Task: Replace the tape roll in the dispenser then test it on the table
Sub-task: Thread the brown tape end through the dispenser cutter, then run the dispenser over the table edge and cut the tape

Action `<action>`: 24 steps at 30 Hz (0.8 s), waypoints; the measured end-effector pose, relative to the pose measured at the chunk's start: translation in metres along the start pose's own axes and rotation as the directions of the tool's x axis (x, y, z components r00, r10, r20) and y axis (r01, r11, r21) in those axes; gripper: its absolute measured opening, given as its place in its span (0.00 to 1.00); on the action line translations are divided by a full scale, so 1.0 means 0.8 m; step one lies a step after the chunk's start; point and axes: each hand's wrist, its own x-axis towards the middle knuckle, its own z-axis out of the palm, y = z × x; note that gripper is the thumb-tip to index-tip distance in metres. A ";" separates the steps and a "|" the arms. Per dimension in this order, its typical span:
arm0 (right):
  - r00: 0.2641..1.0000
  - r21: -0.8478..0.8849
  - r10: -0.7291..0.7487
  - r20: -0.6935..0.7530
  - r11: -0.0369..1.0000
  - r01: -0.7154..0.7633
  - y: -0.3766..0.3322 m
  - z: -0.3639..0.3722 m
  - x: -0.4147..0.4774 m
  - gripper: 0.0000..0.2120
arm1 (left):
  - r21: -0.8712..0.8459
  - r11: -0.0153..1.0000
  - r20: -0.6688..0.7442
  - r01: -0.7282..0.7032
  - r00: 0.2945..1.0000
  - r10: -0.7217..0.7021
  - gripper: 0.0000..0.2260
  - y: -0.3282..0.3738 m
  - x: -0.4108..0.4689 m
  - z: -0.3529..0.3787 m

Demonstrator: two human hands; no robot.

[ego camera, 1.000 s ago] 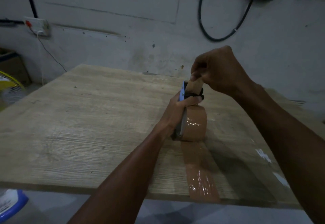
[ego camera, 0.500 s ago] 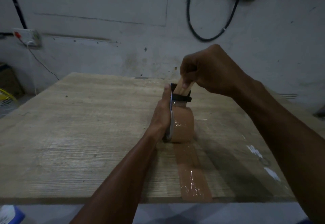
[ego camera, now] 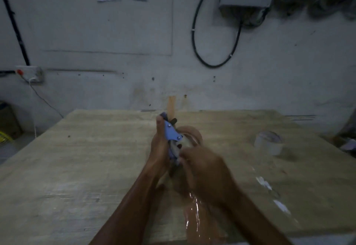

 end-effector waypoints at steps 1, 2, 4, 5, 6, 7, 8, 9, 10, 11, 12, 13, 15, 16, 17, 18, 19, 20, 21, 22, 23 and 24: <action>0.993 -0.026 0.101 0.067 0.995 -0.099 -0.005 0.015 -0.010 0.13 | -0.011 1.000 0.026 0.019 0.999 -0.019 0.27 0.003 -0.008 0.002; 0.979 -0.049 0.186 0.083 0.982 -0.182 -0.006 0.030 -0.015 0.16 | -0.002 0.999 0.049 0.033 0.998 -0.033 0.26 0.002 -0.014 0.000; 0.942 -0.058 0.328 0.068 0.944 -0.325 -0.006 0.046 -0.010 0.20 | 0.052 0.998 0.041 0.040 0.998 -0.042 0.28 0.001 -0.021 -0.001; 0.899 -0.004 0.425 0.108 0.904 -0.427 -0.007 0.047 -0.002 0.22 | 0.083 0.996 0.012 0.029 0.999 -0.031 0.27 0.002 -0.024 -0.002; 0.839 0.053 0.517 0.170 0.845 -0.532 -0.008 0.043 0.007 0.23 | 0.121 0.992 -0.012 0.020 1.000 -0.018 0.26 0.005 -0.028 -0.001; 0.781 0.120 0.583 0.224 0.779 -0.615 -0.007 0.038 0.013 0.23 | 0.174 0.985 -0.021 0.000 1.000 0.004 0.27 0.008 -0.031 0.000; 0.748 0.196 0.615 0.248 0.725 -0.661 -0.006 0.033 0.019 0.21 | 0.239 0.971 -0.019 -0.017 1.000 0.022 0.29 0.010 -0.036 0.001; 0.733 0.283 0.638 0.236 0.677 -0.680 -0.006 0.027 0.024 0.19 | 0.314 0.948 -0.018 -0.047 0.998 0.055 0.30 0.014 -0.043 0.003; 0.715 0.388 0.664 0.219 0.613 -0.688 -0.005 0.020 0.027 0.18 | 0.411 0.907 -0.020 -0.090 0.994 0.108 0.31 0.019 -0.050 0.003; 0.693 0.480 0.690 0.207 0.545 -0.687 -0.003 0.014 0.030 0.17 | 0.519 0.842 -0.013 -0.145 0.984 0.178 0.29 0.025 -0.054 0.002; 0.661 0.560 0.719 0.215 0.464 -0.687 -0.001 0.008 0.031 0.17 | 0.608 0.770 0.006 -0.194 0.971 0.240 0.28 0.033 -0.055 0.000; 0.629 0.618 0.740 0.237 0.385 -0.686 0.001 0.003 0.031 0.16 | 0.647 0.726 0.027 -0.230 0.960 0.280 0.27 0.043 -0.053 -0.002; 0.591 0.692 0.748 0.303 0.254 -0.676 0.002 -0.009 0.029 0.13 | 0.608 0.748 0.063 -0.264 0.956 0.286 0.25 0.067 -0.046 -0.002; 0.582 0.715 0.741 0.336 0.201 -0.669 0.000 -0.017 0.027 0.11 | 0.568 0.787 0.077 -0.241 0.968 0.240 0.24 0.080 -0.040 0.000; 0.576 0.730 0.735 0.358 0.164 -0.663 -0.002 -0.023 0.024 0.10 | 0.539 0.820 0.112 -0.194 0.981 0.158 0.23 0.092 -0.033 0.004; 0.569 0.737 0.733 0.374 0.138 -0.662 -0.005 -0.029 0.020 0.10 | 0.529 0.839 0.161 -0.131 0.986 0.053 0.22 0.104 -0.027 0.009; 0.561 0.733 0.731 0.388 0.124 -0.668 -0.006 -0.032 0.016 0.10 | 0.531 0.845 0.215 -0.067 0.975 -0.058 0.21 0.114 -0.022 0.016; 0.555 0.725 0.728 0.403 0.116 -0.679 -0.010 -0.038 0.013 0.11 | 0.542 0.840 0.259 -0.016 0.954 -0.149 0.19 0.121 -0.020 0.022; 0.552 0.712 0.725 0.411 0.123 -0.691 -0.012 -0.042 0.010 0.12 | 0.571 0.821 0.284 0.002 0.938 -0.200 0.17 0.126 -0.018 0.029; 0.550 0.700 0.723 0.417 0.130 -0.702 -0.015 -0.047 0.008 0.14 | 0.608 0.794 0.291 -0.009 0.933 -0.212 0.15 0.128 -0.014 0.034; 0.542 0.688 0.726 0.423 0.131 -0.713 -0.016 -0.051 0.006 0.17 | 0.641 0.767 0.288 -0.034 0.937 -0.200 0.14 0.129 -0.011 0.038; 0.524 0.671 0.736 0.430 0.128 -0.730 -0.019 -0.057 0.005 0.21 | 0.665 0.745 0.285 -0.059 0.942 -0.179 0.12 0.127 -0.010 0.041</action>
